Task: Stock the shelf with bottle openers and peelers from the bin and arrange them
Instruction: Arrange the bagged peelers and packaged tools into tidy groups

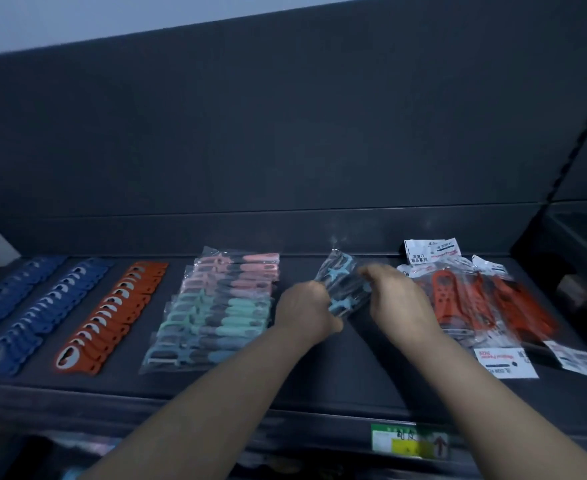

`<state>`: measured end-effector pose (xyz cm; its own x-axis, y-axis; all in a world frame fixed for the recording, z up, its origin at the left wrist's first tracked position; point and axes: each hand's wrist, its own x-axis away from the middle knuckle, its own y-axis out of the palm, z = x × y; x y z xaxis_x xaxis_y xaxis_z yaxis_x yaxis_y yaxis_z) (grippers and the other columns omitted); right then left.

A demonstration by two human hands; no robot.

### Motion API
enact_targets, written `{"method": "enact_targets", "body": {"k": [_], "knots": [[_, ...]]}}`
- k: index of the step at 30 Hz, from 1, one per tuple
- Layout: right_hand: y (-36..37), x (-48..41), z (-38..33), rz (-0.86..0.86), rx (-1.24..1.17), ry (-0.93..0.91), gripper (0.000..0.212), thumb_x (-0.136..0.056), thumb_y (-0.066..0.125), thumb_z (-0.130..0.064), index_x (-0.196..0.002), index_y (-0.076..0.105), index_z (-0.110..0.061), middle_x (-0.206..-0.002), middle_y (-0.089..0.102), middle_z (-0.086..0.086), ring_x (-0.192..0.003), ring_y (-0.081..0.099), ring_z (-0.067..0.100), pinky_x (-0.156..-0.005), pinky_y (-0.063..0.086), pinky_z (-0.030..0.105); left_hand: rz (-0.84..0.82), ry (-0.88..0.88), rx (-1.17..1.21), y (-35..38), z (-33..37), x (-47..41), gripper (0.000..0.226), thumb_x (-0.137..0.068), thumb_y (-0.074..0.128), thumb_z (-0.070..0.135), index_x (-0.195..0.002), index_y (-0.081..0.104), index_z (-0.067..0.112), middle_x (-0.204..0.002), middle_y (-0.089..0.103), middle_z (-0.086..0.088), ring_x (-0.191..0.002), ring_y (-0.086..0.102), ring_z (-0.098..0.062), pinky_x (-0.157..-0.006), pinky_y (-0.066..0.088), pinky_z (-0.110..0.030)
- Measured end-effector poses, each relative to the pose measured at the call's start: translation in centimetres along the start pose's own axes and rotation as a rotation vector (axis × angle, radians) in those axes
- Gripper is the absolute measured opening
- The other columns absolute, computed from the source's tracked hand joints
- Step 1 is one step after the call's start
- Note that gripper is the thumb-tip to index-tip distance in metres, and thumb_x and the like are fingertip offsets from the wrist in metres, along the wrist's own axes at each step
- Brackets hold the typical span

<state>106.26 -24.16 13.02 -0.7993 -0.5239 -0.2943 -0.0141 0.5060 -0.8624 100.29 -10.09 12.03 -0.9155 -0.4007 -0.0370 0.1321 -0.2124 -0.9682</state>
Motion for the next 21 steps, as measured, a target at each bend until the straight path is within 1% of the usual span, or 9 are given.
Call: {"method": "enact_targets", "body": {"k": [2, 4, 7, 10, 12, 15, 17, 19, 21], "knots": [[-0.2, -0.1, 0.0, 0.076, -0.018, 0.010, 0.037, -0.080, 0.046, 0.001, -0.108, 0.061, -0.019, -0.106, 0.064, 0.004, -0.101, 0.059, 0.027, -0.078, 0.047, 0.035, 0.085, -0.026, 0.077, -1.2, -0.8, -0.1, 0.032, -0.070, 0.070, 0.036, -0.096, 0.069, 0.017, -0.097, 0.070, -0.003, -0.095, 0.064, -0.025, -0.082, 0.052, -0.032], [-0.1, -0.3, -0.4, 0.070, -0.023, 0.021, 0.033, -0.079, 0.045, 0.001, -0.101, 0.060, -0.019, -0.102, 0.063, 0.004, -0.098, 0.058, 0.028, -0.075, 0.046, 0.035, 0.176, -0.095, 0.204, -2.4, -2.1, -0.3, 0.024, -0.070, 0.071, 0.036, -0.088, 0.069, 0.020, -0.089, 0.072, 0.002, -0.091, 0.066, -0.021, -0.080, 0.052, -0.032], [1.5, -1.0, -1.6, -0.112, 0.010, -0.021, 0.036, -0.085, 0.044, -0.005, -0.112, 0.058, -0.025, -0.110, 0.056, 0.003, -0.106, 0.056, 0.029, -0.078, 0.047, 0.036, 0.295, -0.174, 0.311, -3.9, -4.6, 0.0, 0.021, -0.071, 0.074, 0.035, -0.087, 0.072, 0.023, -0.083, 0.072, 0.005, -0.086, 0.066, -0.017, -0.077, 0.052, -0.030], [4.1, -1.6, -3.4, -0.351, 0.006, -0.057, 0.037, -0.098, 0.042, -0.030, -0.133, 0.049, -0.037, -0.119, 0.044, 0.004, -0.121, 0.043, 0.026, -0.094, 0.045, 0.037, 0.302, -0.240, 0.302, -4.4, -7.2, 1.2, 0.031, -0.072, 0.075, 0.037, -0.099, 0.071, 0.022, -0.092, 0.071, 0.005, -0.090, 0.065, -0.015, -0.078, 0.052, -0.028], [5.1, -1.9, -4.5, -0.425, 0.033, -0.037, 0.034, -0.098, 0.039, -0.045, -0.128, 0.053, -0.038, -0.117, 0.041, 0.005, -0.123, 0.039, 0.026, -0.098, 0.042, 0.038, 0.290, -0.257, 0.302, -4.2, -8.7, 2.1, 0.035, -0.072, 0.075, 0.039, -0.102, 0.070, 0.021, -0.095, 0.070, 0.005, -0.091, 0.065, -0.015, -0.081, 0.053, -0.030], [5.4, -1.8, -5.2, -0.433, 0.136, 0.020, 0.040, -0.094, 0.039, -0.058, -0.113, 0.061, -0.030, -0.119, 0.039, 0.005, -0.121, 0.037, 0.027, -0.097, 0.040, 0.041, 0.296, -0.264, 0.300, -4.1, -10.1, 3.1, 0.037, -0.073, 0.075, 0.038, -0.105, 0.069, 0.020, -0.098, 0.070, 0.005, -0.092, 0.065, -0.014, -0.084, 0.053, -0.031], [5.3, -1.3, -5.3, -0.398, 0.166, 0.095, 0.042, -0.091, 0.051, -0.054, -0.117, 0.056, -0.022, -0.123, 0.038, 0.008, -0.119, 0.039, 0.030, -0.095, 0.042, 0.042, 0.296, -0.250, 0.292, -4.1, -10.5, 3.5, 0.036, -0.074, 0.076, 0.036, -0.105, 0.069, 0.019, -0.098, 0.070, 0.004, -0.092, 0.064, -0.014, -0.084, 0.053, -0.031], [5.2, -0.8, -5.4, -0.350, 0.085, 0.218, 0.042, -0.090, 0.059, -0.033, -0.122, 0.044, -0.012, -0.124, 0.039, 0.013, -0.114, 0.043, 0.033, -0.089, 0.043, 0.041, 0.290, -0.229, 0.291, -4.2, -10.7, 3.8, 0.036, -0.074, 0.076, 0.037, -0.105, 0.070, 0.019, -0.099, 0.070, 0.004, -0.092, 0.064, -0.014, -0.084, 0.053, -0.032], [5.0, -0.6, -5.6, -0.326, 0.016, 0.306, 0.034, -0.090, 0.054, -0.013, -0.120, 0.040, -0.006, -0.121, 0.043, 0.019, -0.110, 0.048, 0.036, -0.084, 0.043, 0.040, 0.305, -0.202, 0.296, -4.4, -11.1, 4.2, 0.035, -0.075, 0.076, 0.036, -0.105, 0.070, 0.019, -0.100, 0.070, 0.005, -0.092, 0.064, -0.014, -0.084, 0.053, -0.032]]}}
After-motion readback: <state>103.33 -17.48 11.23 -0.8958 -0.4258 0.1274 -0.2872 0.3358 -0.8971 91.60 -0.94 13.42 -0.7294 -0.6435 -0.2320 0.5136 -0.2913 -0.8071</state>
